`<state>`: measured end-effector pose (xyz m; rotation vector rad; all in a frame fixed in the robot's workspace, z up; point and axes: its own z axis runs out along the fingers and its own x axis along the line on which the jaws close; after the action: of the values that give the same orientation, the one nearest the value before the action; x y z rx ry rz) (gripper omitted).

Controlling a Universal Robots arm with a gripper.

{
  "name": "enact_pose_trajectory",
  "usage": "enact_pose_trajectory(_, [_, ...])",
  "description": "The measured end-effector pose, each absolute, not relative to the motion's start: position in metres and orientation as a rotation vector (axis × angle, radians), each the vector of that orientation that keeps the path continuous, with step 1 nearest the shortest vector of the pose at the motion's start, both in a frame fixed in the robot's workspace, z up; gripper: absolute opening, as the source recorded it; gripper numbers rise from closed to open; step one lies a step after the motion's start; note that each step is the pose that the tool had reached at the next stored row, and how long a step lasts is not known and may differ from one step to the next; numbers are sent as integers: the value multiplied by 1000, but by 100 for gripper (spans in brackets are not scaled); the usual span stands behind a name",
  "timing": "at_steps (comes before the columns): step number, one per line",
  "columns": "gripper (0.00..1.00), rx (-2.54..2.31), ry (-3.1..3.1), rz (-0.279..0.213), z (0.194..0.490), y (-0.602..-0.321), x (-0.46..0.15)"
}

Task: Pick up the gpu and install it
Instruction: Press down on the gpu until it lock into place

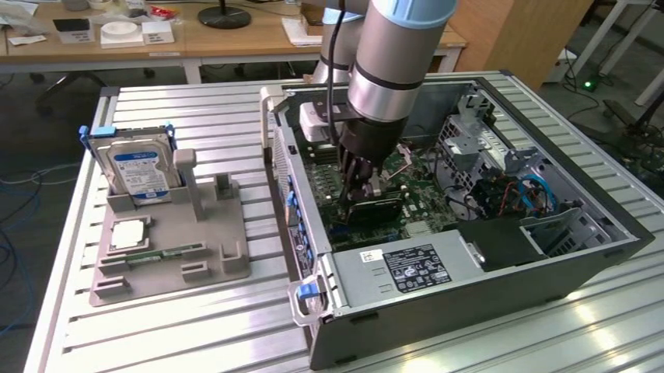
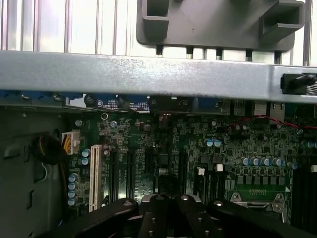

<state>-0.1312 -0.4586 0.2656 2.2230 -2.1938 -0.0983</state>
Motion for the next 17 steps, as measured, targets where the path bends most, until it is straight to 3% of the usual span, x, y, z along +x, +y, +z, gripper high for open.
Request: enact_pose_trajectory(17, [11,2224,-2195,-104,264,-458,-131])
